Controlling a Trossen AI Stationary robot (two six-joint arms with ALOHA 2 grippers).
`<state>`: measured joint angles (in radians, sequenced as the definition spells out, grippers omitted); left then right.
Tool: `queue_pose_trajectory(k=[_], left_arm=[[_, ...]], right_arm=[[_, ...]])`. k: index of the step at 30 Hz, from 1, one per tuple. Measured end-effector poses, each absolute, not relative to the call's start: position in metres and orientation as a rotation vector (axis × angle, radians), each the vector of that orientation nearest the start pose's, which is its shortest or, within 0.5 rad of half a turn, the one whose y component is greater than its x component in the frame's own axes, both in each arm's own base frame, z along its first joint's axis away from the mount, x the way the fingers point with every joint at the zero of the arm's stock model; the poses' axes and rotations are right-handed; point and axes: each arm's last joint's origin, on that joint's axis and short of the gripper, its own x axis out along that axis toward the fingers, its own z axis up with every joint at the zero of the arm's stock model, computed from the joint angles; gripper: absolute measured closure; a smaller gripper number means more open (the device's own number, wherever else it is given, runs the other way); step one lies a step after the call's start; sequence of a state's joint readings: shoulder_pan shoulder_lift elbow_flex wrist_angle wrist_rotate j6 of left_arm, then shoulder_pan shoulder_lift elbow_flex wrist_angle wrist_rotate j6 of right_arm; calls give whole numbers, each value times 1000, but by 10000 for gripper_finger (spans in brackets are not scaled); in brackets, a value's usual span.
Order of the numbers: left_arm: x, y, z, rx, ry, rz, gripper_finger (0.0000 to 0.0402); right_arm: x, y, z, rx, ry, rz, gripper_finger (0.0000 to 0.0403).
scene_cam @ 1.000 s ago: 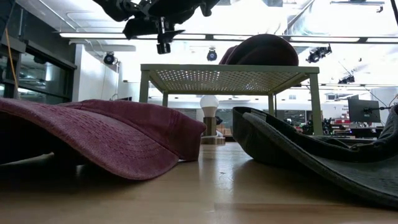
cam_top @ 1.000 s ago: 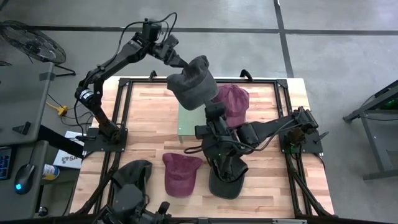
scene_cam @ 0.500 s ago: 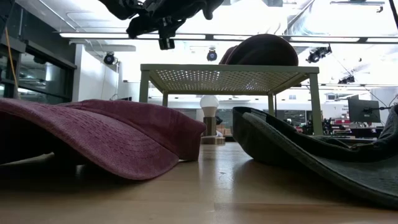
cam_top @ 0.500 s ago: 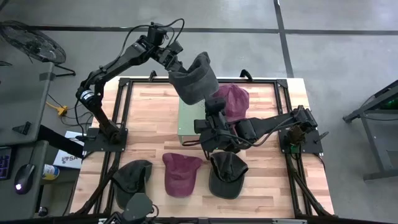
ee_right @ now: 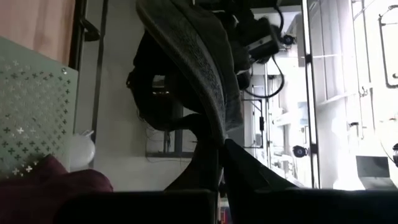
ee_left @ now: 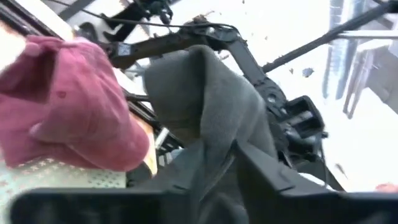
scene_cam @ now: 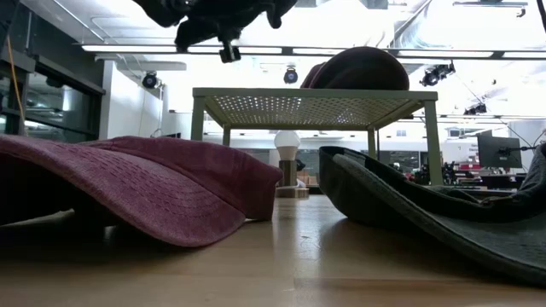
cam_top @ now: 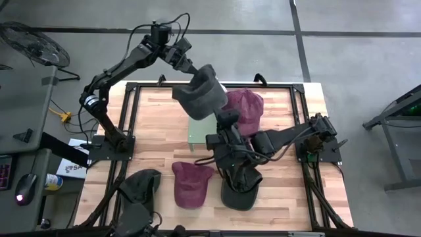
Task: Pick & Place hat
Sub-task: Adjust the black cap on the shelf
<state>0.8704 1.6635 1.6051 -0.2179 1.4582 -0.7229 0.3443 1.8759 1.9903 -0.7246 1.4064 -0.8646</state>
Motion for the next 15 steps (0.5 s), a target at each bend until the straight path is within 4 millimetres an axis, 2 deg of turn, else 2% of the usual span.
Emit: queue_pose_trajectory(k=[3, 5, 10, 15], left_arm=[[254, 257, 397, -956, 324, -557, 372], [254, 256, 397, -955, 330, -579, 392], [254, 256, 398, -935, 325, -587, 366], [253, 256, 398, -910, 317, -592, 395]], right_arm=[[382, 103, 401, -1258, 866, -828, 402], [383, 100, 402, -1259, 875, -844, 402], [384, 93, 402, -1241, 881, -866, 402], [386, 90, 401, -1237, 884, -856, 402]])
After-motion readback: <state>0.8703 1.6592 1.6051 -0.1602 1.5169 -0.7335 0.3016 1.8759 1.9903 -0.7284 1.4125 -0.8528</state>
